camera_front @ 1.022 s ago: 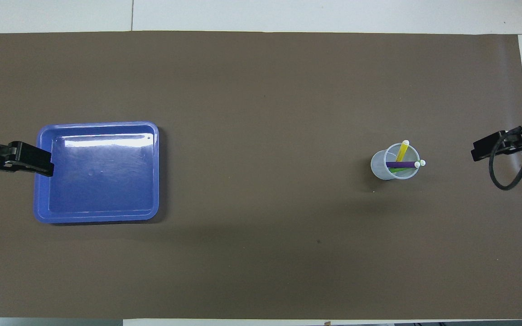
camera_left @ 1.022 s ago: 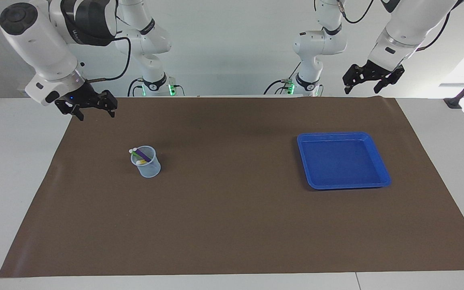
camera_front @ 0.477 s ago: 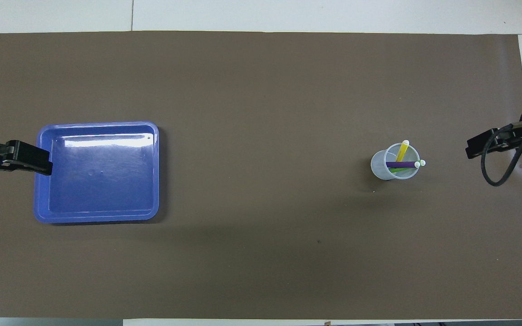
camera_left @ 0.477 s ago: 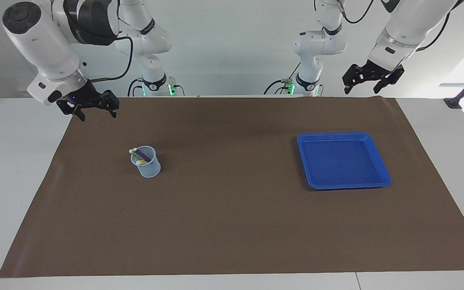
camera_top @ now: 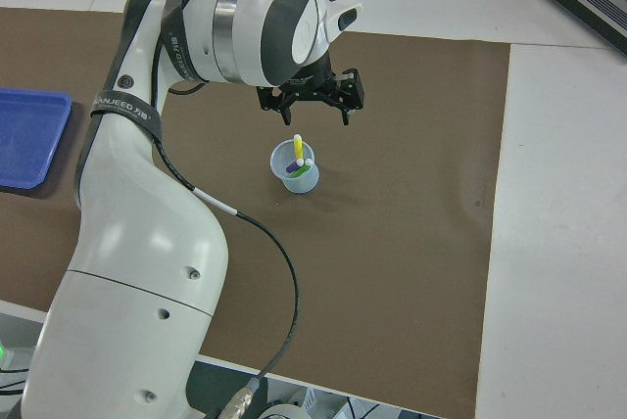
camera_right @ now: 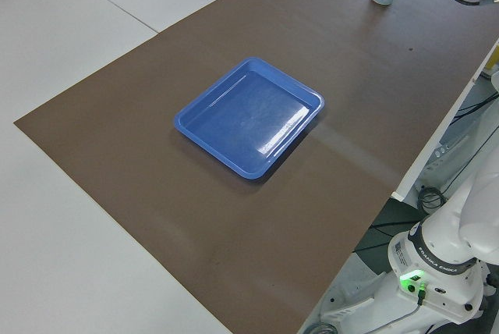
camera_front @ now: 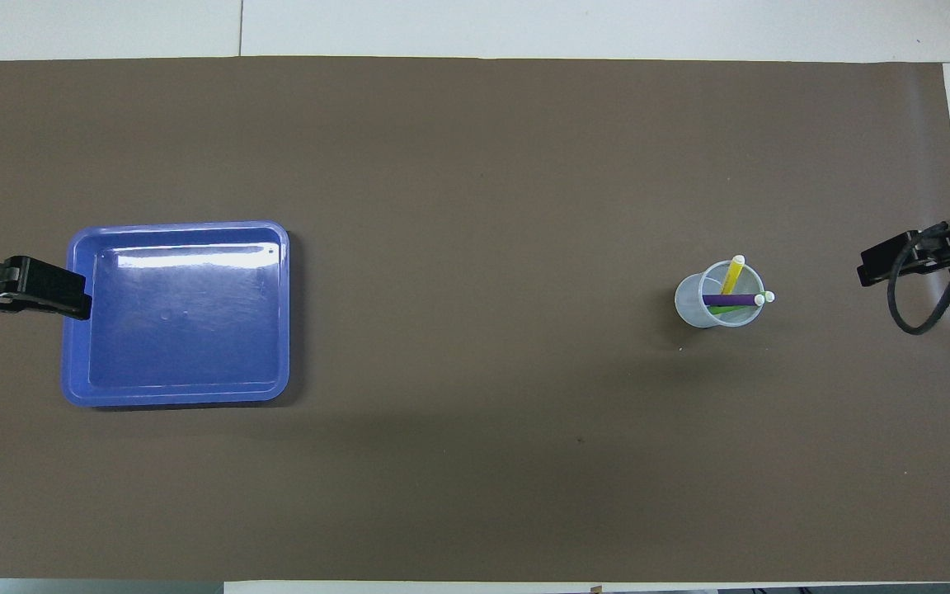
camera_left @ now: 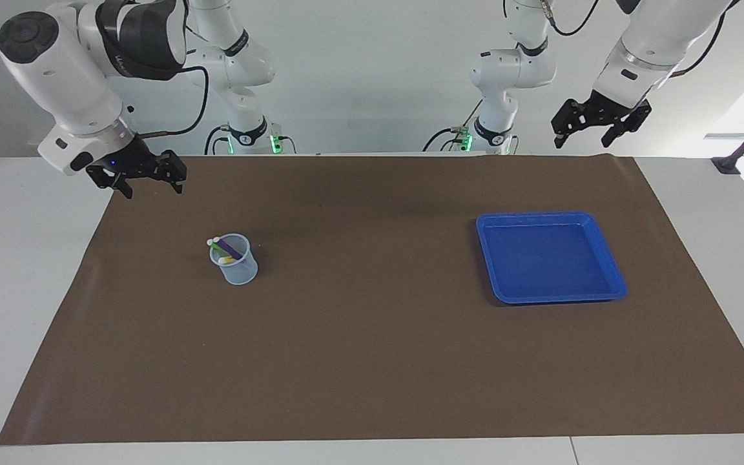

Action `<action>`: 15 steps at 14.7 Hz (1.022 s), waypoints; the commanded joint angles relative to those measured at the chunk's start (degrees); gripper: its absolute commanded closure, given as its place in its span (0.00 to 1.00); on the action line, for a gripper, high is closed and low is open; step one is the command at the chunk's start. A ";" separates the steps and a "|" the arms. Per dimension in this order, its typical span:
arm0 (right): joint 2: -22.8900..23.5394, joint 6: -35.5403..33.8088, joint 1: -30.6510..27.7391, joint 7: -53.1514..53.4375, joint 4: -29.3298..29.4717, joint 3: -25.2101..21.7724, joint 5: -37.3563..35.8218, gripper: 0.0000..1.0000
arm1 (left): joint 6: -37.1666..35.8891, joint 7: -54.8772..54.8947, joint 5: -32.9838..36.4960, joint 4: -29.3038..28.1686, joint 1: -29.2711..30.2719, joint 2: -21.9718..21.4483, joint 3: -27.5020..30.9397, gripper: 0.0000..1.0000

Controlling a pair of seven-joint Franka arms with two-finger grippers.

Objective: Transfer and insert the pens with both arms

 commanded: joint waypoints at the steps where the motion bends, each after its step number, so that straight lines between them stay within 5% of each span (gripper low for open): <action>1: 0.57 -0.45 -0.94 0.82 1.06 0.47 -0.72 0.00 | 0.04 0.63 -0.41 -0.50 0.77 -1.95 -0.42 0.00; 15: -1.01 -5.44 -1.91 2.66 4.05 1.00 -0.02 0.00 | 2.58 0.99 -0.50 -3.93 0.86 -3.80 -0.34 0.00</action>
